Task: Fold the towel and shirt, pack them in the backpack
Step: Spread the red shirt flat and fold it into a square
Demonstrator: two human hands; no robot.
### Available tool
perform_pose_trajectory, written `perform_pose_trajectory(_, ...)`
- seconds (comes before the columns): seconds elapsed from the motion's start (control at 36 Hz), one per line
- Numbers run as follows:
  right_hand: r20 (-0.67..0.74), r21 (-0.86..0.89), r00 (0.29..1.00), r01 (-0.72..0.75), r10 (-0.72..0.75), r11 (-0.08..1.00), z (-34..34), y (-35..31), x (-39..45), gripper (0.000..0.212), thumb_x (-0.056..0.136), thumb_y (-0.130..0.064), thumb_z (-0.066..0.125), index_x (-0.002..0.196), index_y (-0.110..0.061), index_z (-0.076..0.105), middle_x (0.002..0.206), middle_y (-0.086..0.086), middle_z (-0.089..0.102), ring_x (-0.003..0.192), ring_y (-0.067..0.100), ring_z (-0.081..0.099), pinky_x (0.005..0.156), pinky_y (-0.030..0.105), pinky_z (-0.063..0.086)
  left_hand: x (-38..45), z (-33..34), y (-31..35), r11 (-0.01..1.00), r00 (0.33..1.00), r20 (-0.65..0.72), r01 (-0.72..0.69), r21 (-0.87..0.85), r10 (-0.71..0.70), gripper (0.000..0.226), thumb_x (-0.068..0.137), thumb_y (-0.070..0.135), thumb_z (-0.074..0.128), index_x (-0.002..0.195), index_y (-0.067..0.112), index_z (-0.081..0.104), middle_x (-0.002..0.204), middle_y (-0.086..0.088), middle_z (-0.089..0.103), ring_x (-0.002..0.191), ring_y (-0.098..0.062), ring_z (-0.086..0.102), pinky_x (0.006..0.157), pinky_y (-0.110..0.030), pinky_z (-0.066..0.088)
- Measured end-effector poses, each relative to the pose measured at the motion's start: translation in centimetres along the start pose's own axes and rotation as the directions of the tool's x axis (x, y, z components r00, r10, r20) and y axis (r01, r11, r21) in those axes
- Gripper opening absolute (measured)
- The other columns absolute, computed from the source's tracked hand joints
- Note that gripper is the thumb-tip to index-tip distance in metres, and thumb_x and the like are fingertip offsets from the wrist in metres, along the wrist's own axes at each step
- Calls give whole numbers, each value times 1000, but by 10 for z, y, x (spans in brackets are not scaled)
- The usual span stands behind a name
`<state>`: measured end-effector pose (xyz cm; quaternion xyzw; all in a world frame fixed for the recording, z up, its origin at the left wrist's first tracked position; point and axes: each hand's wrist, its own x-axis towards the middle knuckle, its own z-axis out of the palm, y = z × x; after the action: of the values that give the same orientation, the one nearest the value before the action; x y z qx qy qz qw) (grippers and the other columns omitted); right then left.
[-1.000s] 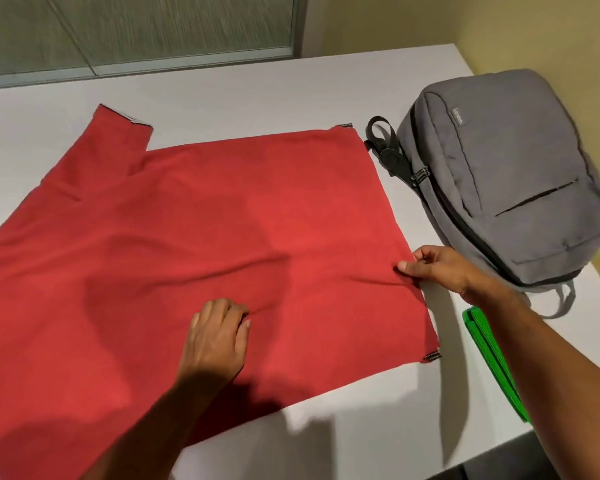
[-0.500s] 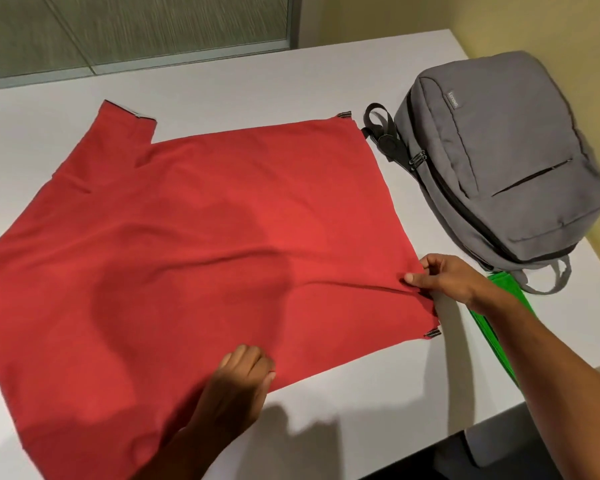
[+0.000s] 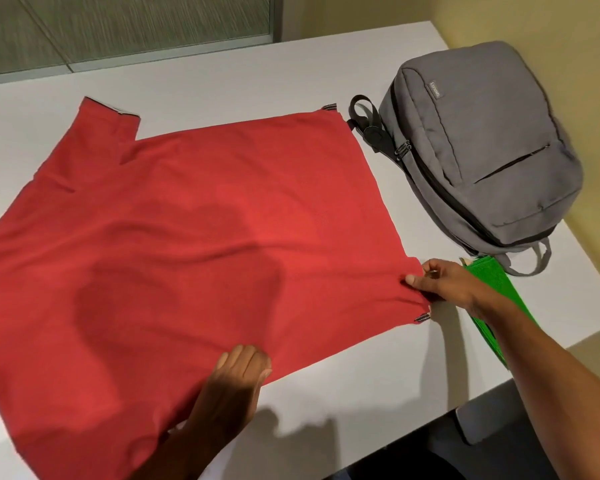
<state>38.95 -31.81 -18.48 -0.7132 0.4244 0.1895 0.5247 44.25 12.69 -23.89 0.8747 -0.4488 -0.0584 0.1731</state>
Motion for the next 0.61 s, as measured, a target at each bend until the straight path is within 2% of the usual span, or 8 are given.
perform_pose_trajectory(0.08,105,-112,993,-37,49,993,-6,9,-3,25,79,-4,87,89,-6,64,75,6,64,74,21,59,77,35,50,1,-3,3,1000,1000,-30,-6,2,6,35,102,10,29,83,21,56,80,3,49,70,-24,48,64,-37,32)
perform_pose_trajectory(0.17,50,-83,998,-30,34,996,-10,15,-6,24,82,9,78,79,-6,61,69,5,60,70,21,54,68,27,48,2,-3,3,1000,999,-38,-10,-8,10,26,99,11,38,85,20,57,80,3,50,70,-24,48,63,-37,33)
perform_pose_trajectory(0.25,-39,-30,999,-10,8,1000,-13,19,-7,15,91,4,72,84,-4,61,75,13,68,73,24,60,72,33,51,1,-4,1,1000,999,-27,-20,-23,19,22,97,11,40,86,20,57,80,2,49,70,-23,48,64,-37,32)
perform_pose_trajectory(0.33,-28,-42,999,-21,20,999,-10,24,-8,12,93,-2,72,86,-4,62,81,15,70,75,24,62,77,38,50,0,-4,-1,998,998,14,-54,-33,54,15,91,11,47,86,22,55,82,3,49,71,-24,47,64,-37,30)
perform_pose_trajectory(0.39,-9,-54,999,-34,34,998,-8,25,-10,15,91,-5,77,84,-6,64,80,13,68,74,21,61,77,36,51,-2,-4,-3,996,997,50,-56,-74,60,7,93,20,53,88,24,55,87,6,53,75,-22,49,66,-36,31)
perform_pose_trajectory(0.42,12,-51,999,-43,44,998,-8,24,-11,16,88,-4,79,83,-7,64,80,12,67,75,20,60,78,35,52,-2,-4,-4,994,997,67,-41,-99,47,3,93,27,56,91,26,56,89,8,54,77,-21,49,67,-36,31)
perform_pose_trajectory(0.5,82,-132,994,-66,77,989,-10,23,-16,20,81,8,81,83,-4,65,78,11,66,77,22,61,81,35,52,-5,-5,-6,992,990,143,13,-126,5,19,89,42,62,99,27,60,93,9,55,81,-18,49,69,-35,34)
perform_pose_trajectory(0.61,86,-173,991,-86,102,981,-18,25,-22,24,81,15,75,77,-5,63,71,5,67,71,17,63,76,29,50,-8,-4,-9,996,981,196,10,-88,7,5,90,31,59,94,29,57,91,8,55,79,-21,51,67,-37,33)
